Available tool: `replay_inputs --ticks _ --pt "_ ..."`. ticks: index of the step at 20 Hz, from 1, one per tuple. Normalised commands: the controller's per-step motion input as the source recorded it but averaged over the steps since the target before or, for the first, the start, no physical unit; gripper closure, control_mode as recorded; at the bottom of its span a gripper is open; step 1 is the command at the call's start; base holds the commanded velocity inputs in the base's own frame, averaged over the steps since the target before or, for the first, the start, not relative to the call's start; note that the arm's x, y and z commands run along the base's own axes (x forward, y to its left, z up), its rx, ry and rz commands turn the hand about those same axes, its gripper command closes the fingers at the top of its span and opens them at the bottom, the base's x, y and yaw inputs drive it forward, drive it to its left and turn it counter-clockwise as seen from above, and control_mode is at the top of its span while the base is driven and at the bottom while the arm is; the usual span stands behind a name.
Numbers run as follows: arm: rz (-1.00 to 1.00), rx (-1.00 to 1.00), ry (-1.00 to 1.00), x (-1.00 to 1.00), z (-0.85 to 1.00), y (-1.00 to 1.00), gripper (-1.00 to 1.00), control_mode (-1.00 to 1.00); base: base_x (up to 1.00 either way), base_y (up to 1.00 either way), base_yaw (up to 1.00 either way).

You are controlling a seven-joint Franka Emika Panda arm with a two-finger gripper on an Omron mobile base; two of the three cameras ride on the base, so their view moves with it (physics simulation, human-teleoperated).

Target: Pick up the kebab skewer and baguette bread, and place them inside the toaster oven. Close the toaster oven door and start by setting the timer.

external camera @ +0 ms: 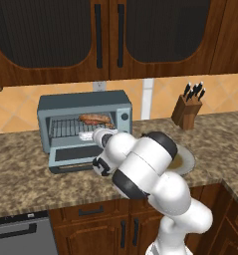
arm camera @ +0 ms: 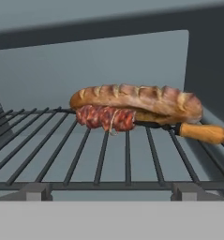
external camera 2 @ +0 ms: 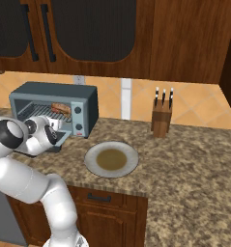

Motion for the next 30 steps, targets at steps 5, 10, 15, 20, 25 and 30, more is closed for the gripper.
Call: replay_inputs --ticks 5,10,15,20,25,30 --pt "0.00 0.00 0.01 0.02 -0.02 0.00 -1.00 -1.00 0.00 0.00 0.00" --pt "0.00 0.00 0.00 0.05 0.00 0.00 -1.00 -1.00 0.00 0.00 0.00" --pt "0.00 0.00 0.00 -0.02 0.00 0.00 -1.00 -1.00 0.00 0.00 0.00" --pt "0.00 0.00 0.01 0.05 0.00 0.02 -1.00 -1.00 0.00 0.00 0.00" --pt "0.00 0.00 0.00 0.18 0.00 0.03 -1.00 -1.00 0.00 0.00 0.00" --pt "0.00 0.00 0.02 0.00 0.00 0.00 -1.00 -1.00 0.00 0.00 0.00"
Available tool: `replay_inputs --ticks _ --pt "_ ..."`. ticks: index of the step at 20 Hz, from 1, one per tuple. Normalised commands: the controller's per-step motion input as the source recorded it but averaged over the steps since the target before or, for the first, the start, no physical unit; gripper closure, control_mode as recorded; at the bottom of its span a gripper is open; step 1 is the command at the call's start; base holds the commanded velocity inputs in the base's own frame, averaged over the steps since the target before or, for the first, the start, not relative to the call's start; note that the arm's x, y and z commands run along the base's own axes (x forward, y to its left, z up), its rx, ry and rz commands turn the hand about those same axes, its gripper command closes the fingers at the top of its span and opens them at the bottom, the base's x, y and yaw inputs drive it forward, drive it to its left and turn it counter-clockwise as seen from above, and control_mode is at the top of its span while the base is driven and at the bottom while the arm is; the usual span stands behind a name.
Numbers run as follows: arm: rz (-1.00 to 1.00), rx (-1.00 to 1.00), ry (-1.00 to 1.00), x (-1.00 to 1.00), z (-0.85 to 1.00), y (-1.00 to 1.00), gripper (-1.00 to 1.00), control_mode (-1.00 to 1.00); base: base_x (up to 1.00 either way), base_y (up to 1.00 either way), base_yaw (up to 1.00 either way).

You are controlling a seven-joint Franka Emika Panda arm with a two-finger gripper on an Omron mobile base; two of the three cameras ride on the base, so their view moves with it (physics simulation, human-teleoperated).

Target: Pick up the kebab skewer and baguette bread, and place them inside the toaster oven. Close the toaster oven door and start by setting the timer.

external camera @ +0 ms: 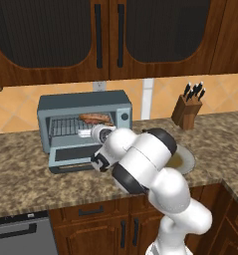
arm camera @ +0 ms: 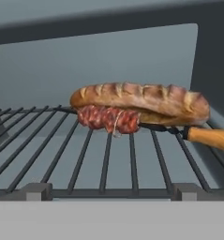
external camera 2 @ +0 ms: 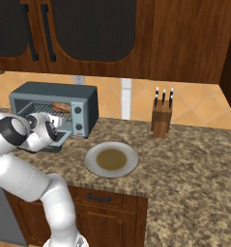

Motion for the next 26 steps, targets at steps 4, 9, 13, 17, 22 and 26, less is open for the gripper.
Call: replay_inputs --ticks 4,9,13,17,22,26 --pt "0.00 0.00 0.00 -0.37 0.00 0.00 -1.00 -1.00 0.00 0.00 0.00" --pt "0.00 0.00 0.01 -0.58 0.13 0.00 -1.00 -1.00 0.00 0.00 0.00" --pt "0.00 0.00 0.04 -0.44 0.28 0.00 -1.00 -1.00 0.00 0.00 0.00" --pt "0.00 0.00 0.02 -0.40 0.29 0.00 -1.00 -1.00 0.00 0.00 0.00" --pt "0.00 0.00 0.01 -0.42 0.13 0.00 -1.00 -1.00 0.00 0.00 0.00" --pt "0.00 0.00 0.06 -0.48 0.10 0.00 -1.00 -1.00 0.00 0.00 0.00"
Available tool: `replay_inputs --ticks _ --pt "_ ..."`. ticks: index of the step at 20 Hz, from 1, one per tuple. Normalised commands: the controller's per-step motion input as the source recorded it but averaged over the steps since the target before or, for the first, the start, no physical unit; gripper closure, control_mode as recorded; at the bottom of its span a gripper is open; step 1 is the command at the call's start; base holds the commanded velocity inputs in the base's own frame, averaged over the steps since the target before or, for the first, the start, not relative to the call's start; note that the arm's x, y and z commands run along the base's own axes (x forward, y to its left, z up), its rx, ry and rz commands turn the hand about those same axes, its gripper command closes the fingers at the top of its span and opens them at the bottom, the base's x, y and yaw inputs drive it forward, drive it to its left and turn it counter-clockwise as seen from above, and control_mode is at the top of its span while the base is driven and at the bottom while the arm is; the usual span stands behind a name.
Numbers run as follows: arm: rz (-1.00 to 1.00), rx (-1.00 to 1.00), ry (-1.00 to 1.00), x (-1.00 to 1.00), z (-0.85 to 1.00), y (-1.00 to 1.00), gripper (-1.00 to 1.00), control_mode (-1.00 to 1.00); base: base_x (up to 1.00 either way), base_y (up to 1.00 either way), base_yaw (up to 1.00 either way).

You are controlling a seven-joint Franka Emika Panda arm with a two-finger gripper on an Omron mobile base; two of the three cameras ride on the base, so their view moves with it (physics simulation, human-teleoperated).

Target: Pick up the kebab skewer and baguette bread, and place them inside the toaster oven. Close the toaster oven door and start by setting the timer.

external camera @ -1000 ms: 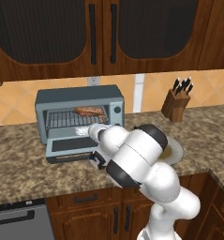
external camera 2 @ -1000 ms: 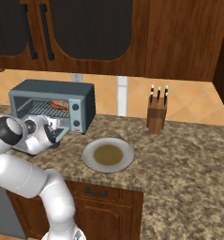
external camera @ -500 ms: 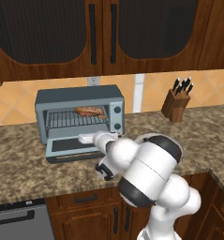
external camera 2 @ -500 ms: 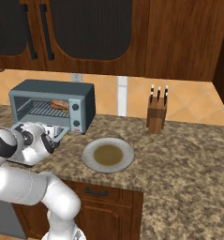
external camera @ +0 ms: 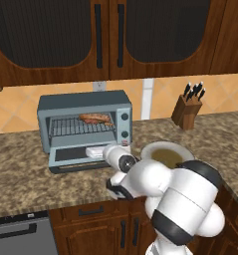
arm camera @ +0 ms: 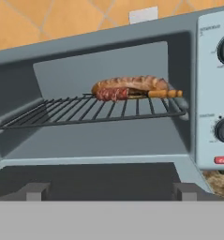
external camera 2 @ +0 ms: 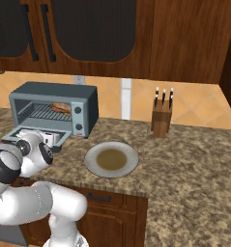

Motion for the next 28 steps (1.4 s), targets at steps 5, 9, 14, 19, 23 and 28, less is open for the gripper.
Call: replay_inputs --ticks 5,9,14,19,23,28 --pt "-0.03 0.00 0.18 -0.58 0.13 -0.01 -1.00 -1.00 0.00 0.00 0.00" --pt "-0.04 0.00 0.22 -0.53 0.16 -0.03 -1.00 -1.00 0.00 0.00 0.00" --pt "-0.07 0.00 0.26 -0.36 0.23 -0.01 -1.00 -1.00 0.00 0.00 0.00" --pt "-0.06 -0.01 0.18 -0.29 0.01 -0.13 -1.00 -1.00 0.00 0.00 0.00" --pt "0.00 -0.04 0.00 0.04 -0.01 0.00 -1.00 -1.00 0.00 0.00 0.00" --pt "0.00 -0.05 0.00 0.17 -0.19 0.00 -1.00 -1.00 0.00 0.00 0.00"
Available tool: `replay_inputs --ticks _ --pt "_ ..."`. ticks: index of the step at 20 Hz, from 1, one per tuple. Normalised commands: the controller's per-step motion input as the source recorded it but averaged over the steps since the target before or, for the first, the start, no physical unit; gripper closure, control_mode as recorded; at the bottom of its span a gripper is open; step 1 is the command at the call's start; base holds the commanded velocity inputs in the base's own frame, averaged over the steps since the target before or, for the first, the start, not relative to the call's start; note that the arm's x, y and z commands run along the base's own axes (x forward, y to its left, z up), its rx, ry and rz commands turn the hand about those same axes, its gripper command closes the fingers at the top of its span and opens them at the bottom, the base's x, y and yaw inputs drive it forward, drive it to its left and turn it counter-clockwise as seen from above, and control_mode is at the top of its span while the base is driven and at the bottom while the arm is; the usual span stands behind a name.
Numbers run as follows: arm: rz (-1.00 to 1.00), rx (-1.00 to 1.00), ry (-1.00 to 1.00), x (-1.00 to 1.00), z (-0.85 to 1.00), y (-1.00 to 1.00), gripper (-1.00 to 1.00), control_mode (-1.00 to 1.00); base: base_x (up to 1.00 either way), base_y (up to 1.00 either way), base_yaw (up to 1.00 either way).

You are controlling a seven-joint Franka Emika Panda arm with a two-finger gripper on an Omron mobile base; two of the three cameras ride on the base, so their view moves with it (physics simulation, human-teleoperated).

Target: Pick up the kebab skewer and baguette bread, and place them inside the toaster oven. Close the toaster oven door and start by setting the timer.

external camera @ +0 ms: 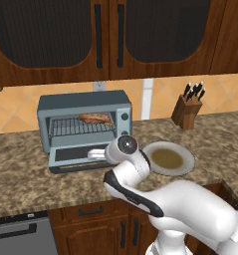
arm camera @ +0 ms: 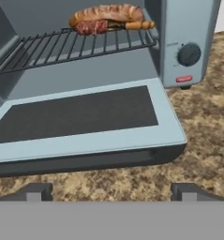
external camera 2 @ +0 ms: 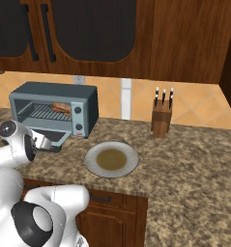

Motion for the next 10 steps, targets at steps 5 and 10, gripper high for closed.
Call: replay_inputs --ticks 5,10 --pt "0.00 -0.02 0.03 0.02 -0.20 0.00 -1.00 -1.00 0.00 0.00 0.00" --pt "0.04 0.00 0.01 0.00 -0.24 -0.11 -1.00 -1.00 0.00 0.00 0.00"
